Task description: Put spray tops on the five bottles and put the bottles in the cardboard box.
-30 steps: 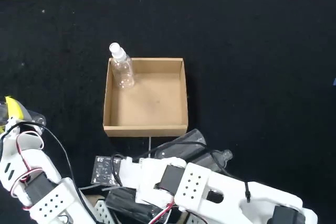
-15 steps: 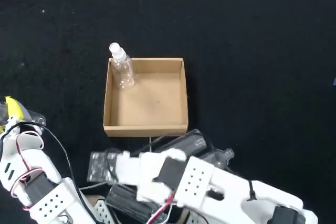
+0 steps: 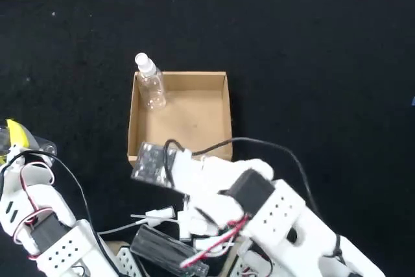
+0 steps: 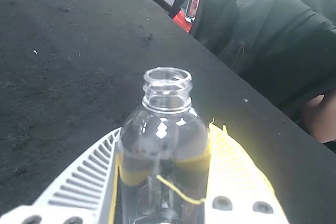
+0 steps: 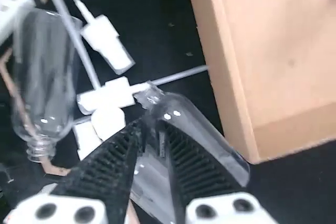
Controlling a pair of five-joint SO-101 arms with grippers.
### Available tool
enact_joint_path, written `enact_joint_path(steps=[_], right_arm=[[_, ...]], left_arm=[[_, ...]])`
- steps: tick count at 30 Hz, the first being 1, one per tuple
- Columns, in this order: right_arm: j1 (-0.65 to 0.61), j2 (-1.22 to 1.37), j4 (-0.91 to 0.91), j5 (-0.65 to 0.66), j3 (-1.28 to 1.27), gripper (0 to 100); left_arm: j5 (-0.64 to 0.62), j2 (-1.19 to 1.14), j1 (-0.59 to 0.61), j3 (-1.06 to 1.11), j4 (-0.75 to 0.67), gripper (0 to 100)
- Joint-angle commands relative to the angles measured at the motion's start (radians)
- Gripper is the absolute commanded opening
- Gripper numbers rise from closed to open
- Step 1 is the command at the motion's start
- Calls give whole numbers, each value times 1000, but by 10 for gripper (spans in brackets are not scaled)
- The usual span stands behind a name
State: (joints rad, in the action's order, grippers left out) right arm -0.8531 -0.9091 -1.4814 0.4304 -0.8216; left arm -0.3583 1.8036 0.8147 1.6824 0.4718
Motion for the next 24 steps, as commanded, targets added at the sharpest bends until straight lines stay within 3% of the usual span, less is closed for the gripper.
enact_joint_path(steps=[1,4,10,13,20,24], right_arm=[[-161,-62,89,-130,-79,176],[-242,-54,229,-173,-183,264],[-265,-25,511,-187,-335,249],[-267,-16,580,-267,-348,247],[-253,-24,574,-293,-326,247],[-207,-105,431,-299,-206,247]], left_arm=[[-3,12,-8,16,-18,30],[-3,12,-5,16,-18,30],[-3,12,-12,16,-17,30],[-3,12,-12,16,-18,30],[-3,12,-12,16,-20,30],[-3,12,-12,16,-20,30]])
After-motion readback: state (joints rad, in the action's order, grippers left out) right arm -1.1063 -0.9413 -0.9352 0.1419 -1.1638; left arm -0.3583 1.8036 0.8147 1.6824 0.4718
